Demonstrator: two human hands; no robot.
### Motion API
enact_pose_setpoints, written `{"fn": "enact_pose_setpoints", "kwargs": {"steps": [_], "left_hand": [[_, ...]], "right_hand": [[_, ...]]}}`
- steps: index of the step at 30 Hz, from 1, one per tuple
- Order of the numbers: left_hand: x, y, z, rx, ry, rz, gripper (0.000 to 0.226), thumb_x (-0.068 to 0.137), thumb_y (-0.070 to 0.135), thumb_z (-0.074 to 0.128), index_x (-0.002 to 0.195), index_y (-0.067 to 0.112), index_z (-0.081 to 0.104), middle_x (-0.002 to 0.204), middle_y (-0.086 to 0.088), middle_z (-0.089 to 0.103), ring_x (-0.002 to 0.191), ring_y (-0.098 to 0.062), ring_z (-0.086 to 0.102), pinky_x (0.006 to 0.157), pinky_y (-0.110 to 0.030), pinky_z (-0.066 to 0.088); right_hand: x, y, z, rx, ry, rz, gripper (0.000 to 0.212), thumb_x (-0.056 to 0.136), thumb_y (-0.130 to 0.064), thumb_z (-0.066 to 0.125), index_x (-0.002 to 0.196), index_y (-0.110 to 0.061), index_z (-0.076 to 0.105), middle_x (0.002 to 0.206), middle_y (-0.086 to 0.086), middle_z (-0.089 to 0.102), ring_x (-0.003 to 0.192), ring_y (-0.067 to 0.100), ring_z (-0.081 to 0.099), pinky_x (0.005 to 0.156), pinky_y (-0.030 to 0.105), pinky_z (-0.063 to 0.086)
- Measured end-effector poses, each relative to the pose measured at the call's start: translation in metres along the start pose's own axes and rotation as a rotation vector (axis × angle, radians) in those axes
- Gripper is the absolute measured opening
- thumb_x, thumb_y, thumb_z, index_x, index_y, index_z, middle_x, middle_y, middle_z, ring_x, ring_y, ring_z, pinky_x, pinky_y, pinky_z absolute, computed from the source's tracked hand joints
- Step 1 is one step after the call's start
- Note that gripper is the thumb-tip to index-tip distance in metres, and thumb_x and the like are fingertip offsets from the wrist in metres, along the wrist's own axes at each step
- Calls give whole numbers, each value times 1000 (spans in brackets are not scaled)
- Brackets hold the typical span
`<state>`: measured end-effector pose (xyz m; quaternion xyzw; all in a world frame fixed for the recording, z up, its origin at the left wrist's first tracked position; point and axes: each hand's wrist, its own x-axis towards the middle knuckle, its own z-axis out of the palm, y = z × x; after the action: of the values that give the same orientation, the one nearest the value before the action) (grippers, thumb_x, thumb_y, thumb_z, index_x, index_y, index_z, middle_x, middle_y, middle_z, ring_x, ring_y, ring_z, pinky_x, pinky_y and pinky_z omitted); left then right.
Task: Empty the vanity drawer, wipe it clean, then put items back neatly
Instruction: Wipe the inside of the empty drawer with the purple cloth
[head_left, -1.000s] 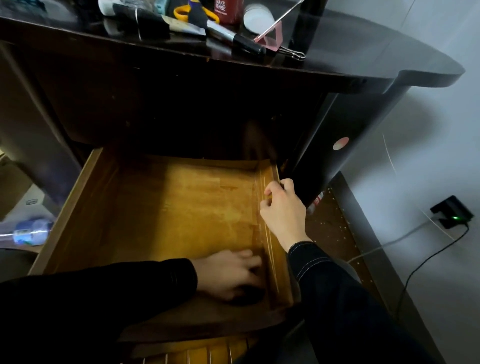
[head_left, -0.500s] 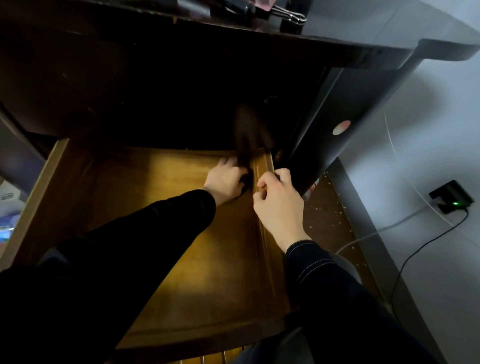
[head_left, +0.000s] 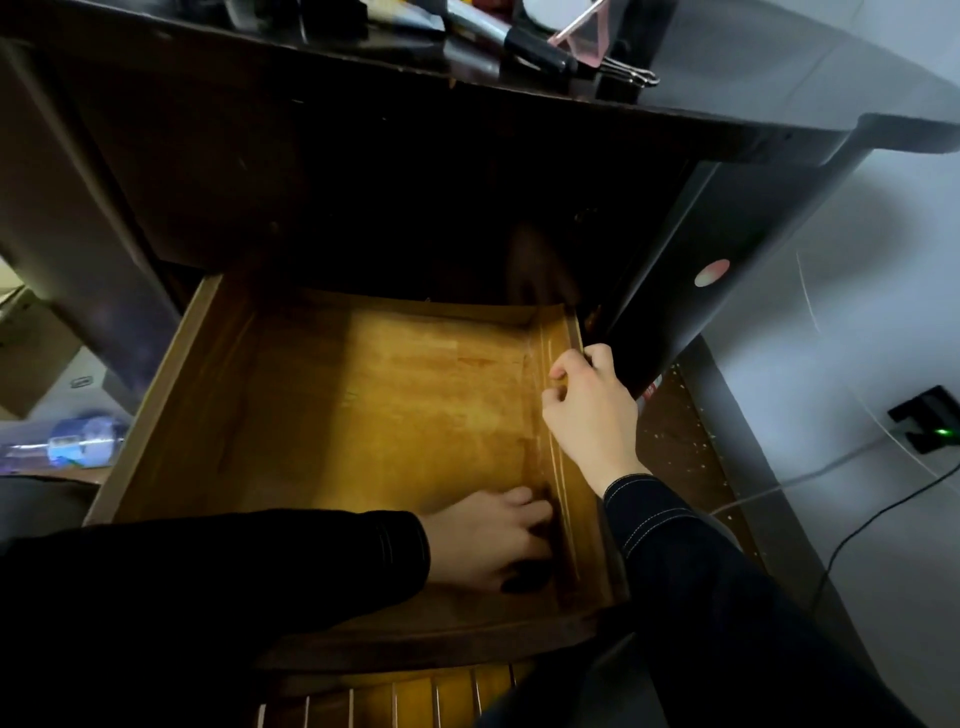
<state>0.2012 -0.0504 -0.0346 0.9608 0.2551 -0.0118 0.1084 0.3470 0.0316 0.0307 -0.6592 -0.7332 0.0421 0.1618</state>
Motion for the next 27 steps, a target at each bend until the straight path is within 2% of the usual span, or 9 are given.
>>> {"fn": "enact_pose_setpoints", "kwargs": {"steps": [3,7,10,14,17,19,21,27], "left_hand": [[3,-14,-2,11,58,-104,44,89,30,63,133,29,58,124,-4,44,110,-25,42,70,-36,46],[21,-64,-17,-33,182,-414,41,92,34,59,133,33,58,120,-4,46,109,-27,46,82,-41,51],[42,-105,-25,-28,255,-557,39,92,33,61,131,34,61,120,-5,49,109,-30,47,86,-43,52],[66,-151,-32,76,319,-789,37,91,38,60,128,34,64,130,-7,55,119,-34,49,96,-44,46],[65,-170,-32,194,441,-951,32,86,38,63,115,27,71,120,-5,64,112,-34,56,93,-43,40],[63,-176,-25,256,507,-981,29,83,34,67,109,24,73,109,-7,68,101,-34,61,89,-43,42],[65,-177,-20,283,530,-998,28,81,29,68,107,22,74,106,-8,68,97,-35,61,84,-42,43],[54,-169,-26,198,462,-1026,28,86,29,64,112,20,70,113,-11,64,102,-36,57,78,-39,41]], "right_hand": [[-1,0,0,-7,1,-4,12,93,-23,61,104,-21,58,123,1,45,68,16,57,52,19,24],[0,-1,0,-17,2,-11,12,92,-23,61,104,-22,59,123,2,46,71,20,60,59,26,37],[1,2,2,3,0,-14,11,93,-24,62,103,-23,58,124,1,45,68,16,58,55,21,33],[3,5,7,28,12,-4,11,92,-23,63,102,-23,59,122,-2,45,64,11,54,54,12,22],[4,6,8,40,6,10,12,91,-22,63,103,-24,59,123,-4,44,67,11,58,55,14,28],[5,5,7,51,3,6,13,92,-22,64,104,-24,59,124,-5,44,70,12,59,57,18,37],[6,5,6,51,2,11,12,92,-22,64,102,-25,59,123,-5,43,71,12,59,60,21,41],[5,5,5,57,3,13,9,92,-23,63,100,-26,58,124,-5,42,65,10,57,52,17,33]]}}
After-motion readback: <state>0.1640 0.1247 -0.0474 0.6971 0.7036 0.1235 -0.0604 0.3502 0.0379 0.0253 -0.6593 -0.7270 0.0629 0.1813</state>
